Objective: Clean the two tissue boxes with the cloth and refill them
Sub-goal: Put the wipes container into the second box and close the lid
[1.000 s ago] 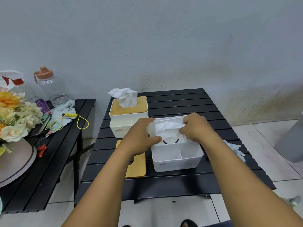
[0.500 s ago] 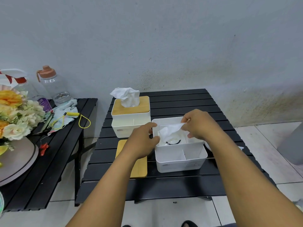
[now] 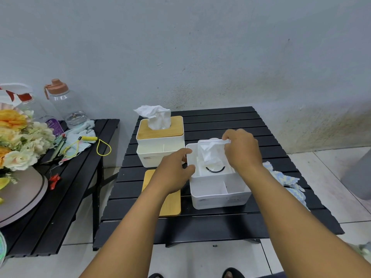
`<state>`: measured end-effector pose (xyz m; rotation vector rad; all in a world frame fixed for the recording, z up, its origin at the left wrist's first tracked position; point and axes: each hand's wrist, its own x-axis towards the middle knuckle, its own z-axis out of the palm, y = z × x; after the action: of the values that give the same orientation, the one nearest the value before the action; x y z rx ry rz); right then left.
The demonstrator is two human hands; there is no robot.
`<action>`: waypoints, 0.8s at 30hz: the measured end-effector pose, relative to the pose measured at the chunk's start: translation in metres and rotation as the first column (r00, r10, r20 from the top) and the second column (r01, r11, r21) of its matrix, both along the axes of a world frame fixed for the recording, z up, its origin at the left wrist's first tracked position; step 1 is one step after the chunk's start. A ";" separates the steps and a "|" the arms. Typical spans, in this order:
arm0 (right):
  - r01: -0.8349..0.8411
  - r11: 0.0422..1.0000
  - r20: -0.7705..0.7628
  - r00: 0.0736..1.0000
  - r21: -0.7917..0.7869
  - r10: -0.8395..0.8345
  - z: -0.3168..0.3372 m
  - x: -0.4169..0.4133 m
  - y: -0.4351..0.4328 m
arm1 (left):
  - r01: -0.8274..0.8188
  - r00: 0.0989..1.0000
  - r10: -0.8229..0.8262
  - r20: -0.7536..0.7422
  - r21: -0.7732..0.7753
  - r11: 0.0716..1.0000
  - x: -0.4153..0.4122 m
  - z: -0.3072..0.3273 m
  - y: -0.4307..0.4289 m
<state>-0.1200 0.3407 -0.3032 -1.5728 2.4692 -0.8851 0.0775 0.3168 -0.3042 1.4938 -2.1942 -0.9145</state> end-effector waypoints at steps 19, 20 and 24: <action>-0.028 0.995 0.075 0.997 0.092 0.022 0.012 0.010 0.009 | -0.012 1.000 0.012 0.000 -0.005 1.000 -0.001 -0.001 0.001; -0.035 0.995 0.074 0.997 0.095 0.028 0.012 0.009 0.009 | -0.013 1.000 0.013 0.003 -0.009 1.000 -0.001 -0.001 0.001; -0.044 0.987 0.039 0.998 0.154 0.039 0.015 0.014 0.013 | -0.009 1.000 0.009 0.003 -0.013 1.000 -0.001 -0.002 0.001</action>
<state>-0.1061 0.3537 -0.2880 -1.5372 2.4062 -0.6910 0.0761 0.3173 -0.3063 1.4990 -2.1895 -0.8933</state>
